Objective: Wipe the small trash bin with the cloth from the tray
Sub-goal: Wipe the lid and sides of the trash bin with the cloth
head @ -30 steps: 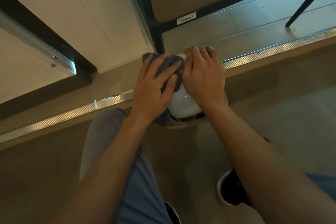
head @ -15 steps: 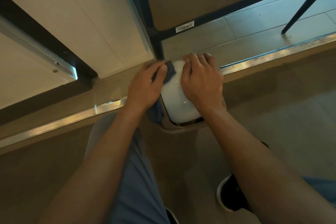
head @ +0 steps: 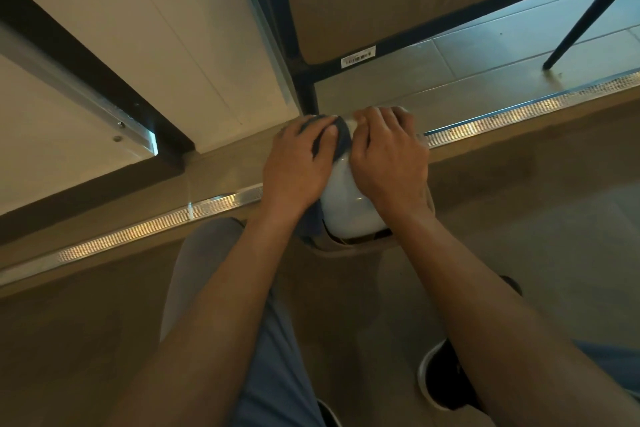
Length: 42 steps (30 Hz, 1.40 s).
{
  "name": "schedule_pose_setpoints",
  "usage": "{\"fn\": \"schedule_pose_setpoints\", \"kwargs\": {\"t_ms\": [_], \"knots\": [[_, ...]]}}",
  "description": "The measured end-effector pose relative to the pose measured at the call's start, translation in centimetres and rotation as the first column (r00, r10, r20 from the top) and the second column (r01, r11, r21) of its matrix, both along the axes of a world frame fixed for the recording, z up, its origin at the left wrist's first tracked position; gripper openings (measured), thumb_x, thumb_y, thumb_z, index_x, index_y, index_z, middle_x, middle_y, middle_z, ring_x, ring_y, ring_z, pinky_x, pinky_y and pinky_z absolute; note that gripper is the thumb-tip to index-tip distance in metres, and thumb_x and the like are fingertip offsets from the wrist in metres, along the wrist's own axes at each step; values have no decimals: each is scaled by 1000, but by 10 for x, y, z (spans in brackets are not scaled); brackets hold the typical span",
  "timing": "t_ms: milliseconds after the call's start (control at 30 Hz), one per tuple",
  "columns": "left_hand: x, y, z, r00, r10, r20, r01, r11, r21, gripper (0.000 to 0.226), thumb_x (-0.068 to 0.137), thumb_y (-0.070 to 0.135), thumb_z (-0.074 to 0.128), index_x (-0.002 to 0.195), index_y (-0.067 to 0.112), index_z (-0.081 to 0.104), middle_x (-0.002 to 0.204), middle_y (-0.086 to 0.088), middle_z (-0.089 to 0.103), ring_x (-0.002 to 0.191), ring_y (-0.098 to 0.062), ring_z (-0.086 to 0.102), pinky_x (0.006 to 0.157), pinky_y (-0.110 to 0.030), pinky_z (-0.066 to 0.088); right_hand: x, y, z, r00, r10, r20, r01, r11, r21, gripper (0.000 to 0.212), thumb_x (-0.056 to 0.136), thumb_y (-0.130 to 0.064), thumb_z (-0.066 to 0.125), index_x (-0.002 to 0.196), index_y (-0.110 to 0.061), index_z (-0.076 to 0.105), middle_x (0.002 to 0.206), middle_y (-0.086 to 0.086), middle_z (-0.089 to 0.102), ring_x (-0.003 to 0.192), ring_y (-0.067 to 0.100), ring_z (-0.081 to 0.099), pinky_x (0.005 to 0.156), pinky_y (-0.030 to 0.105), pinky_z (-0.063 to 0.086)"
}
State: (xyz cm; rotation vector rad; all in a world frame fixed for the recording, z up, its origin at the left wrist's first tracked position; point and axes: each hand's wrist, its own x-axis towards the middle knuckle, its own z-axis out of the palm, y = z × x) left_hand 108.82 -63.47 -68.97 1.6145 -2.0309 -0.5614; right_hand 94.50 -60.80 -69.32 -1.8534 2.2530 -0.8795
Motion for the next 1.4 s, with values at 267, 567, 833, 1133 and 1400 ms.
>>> {"fn": "schedule_pose_setpoints", "kwargs": {"t_ms": [267, 567, 833, 1133, 1400], "knots": [[9, 48, -15, 993, -81, 83, 96, 977, -190, 44, 108, 38, 38, 151, 29, 46, 162, -5, 31, 153, -30, 16, 126, -43, 18, 0, 0, 0, 1000, -4, 2, 4, 1000, -2, 33, 103, -31, 37, 119, -22, 64, 123, -2, 67, 129, 23, 53, 86, 44, 49], [-8, 5, 7, 996, 64, -60, -62, 998, 27, 42, 107, 39, 34, 132, 21, 63, 137, -6, 57, 126, -24, 52, 107, -40, 42, 1, -1, -1, 1000, -13, 20, 13, 1000, 4, 34, 104, -32, 36, 121, -23, 64, 124, -3, 67, 131, 23, 52, 87, 45, 49], [15, 70, -10, 997, -81, -6, 80, 993, -90, 48, 107, 40, 36, 152, 27, 43, 167, 2, 20, 157, -25, 3, 122, -17, -3, 1, 1, 2, 1000, 4, 21, -4, 1000, 1, 30, 104, -30, 39, 119, -19, 62, 123, 1, 66, 129, 26, 53, 86, 49, 52], [28, 50, 12, 998, -59, -31, 55, 991, -118, 33, 97, 20, 62, 127, 28, 69, 142, 4, 54, 130, -23, 44, 110, -18, 29, 0, 1, 0, 999, 1, 48, 1, 999, -34, 30, 103, -30, 40, 118, -22, 65, 122, -1, 67, 128, 24, 53, 86, 45, 50], [34, 40, 34, 996, -65, -63, 58, 992, -112, 22, 89, 10, 70, 107, 22, 78, 105, 2, 63, 99, -17, 60, 88, -41, 51, -6, 0, 12, 963, 56, 264, -68, 997, 36, 33, 104, -29, 39, 120, -24, 67, 127, -3, 65, 131, 23, 49, 97, 49, 47]]}}
